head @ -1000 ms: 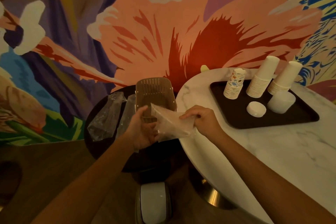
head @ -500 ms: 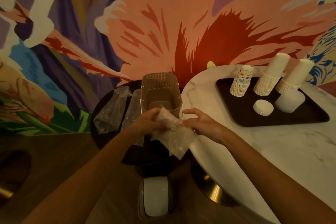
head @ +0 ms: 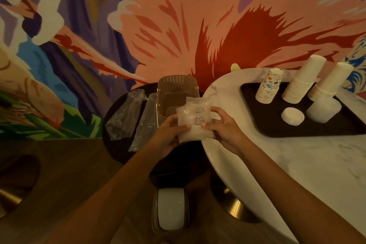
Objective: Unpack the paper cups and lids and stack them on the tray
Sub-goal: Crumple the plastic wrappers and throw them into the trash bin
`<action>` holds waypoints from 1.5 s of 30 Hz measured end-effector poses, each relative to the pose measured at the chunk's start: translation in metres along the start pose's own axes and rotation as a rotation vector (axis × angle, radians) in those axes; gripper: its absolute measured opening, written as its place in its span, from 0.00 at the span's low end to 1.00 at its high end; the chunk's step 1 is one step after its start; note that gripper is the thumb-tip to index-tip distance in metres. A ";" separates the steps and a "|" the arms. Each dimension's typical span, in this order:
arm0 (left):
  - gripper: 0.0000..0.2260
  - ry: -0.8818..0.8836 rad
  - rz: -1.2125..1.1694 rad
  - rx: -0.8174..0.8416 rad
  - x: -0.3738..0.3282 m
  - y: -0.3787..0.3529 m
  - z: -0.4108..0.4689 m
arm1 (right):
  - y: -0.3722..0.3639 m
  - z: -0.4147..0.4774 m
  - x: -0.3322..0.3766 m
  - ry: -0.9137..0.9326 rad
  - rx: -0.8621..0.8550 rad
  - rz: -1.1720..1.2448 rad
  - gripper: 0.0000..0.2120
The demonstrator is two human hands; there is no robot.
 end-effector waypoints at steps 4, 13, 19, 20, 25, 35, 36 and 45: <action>0.10 0.047 -0.106 -0.001 -0.012 0.009 -0.001 | -0.011 -0.005 -0.002 -0.101 0.035 0.213 0.13; 0.29 0.322 -0.056 0.037 0.013 0.020 -0.016 | -0.016 -0.008 0.024 0.435 0.022 -0.453 0.19; 0.18 0.108 0.078 -0.129 0.011 0.047 -0.002 | -0.031 -0.018 -0.021 -0.056 0.199 -0.135 0.08; 0.16 0.066 0.052 -0.154 0.011 0.052 -0.003 | -0.032 -0.021 -0.032 -0.154 0.196 -0.040 0.10; 0.10 -0.177 0.028 -0.346 0.027 0.078 -0.012 | -0.043 -0.029 -0.085 -0.333 0.103 0.192 0.18; 0.13 -0.124 0.160 -0.379 0.115 0.133 -0.004 | -0.043 -0.011 -0.170 -0.172 -0.022 -0.277 0.15; 0.15 -0.085 0.165 -0.385 0.130 0.143 0.000 | -0.041 -0.006 -0.182 -0.153 -0.031 -0.351 0.15; 0.17 0.330 0.375 -0.519 0.306 0.265 0.028 | -0.043 0.002 -0.314 0.355 0.191 -1.171 0.17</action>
Point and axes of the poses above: each hand's wrist, its own z-axis towards the middle knuckle, its own y-axis out of the back of the hand, x = y × z, the point moved 9 cm from there along z, towards the middle knuckle, and after that the axes turned 14 degrees about -x, right-handed, at the moved point
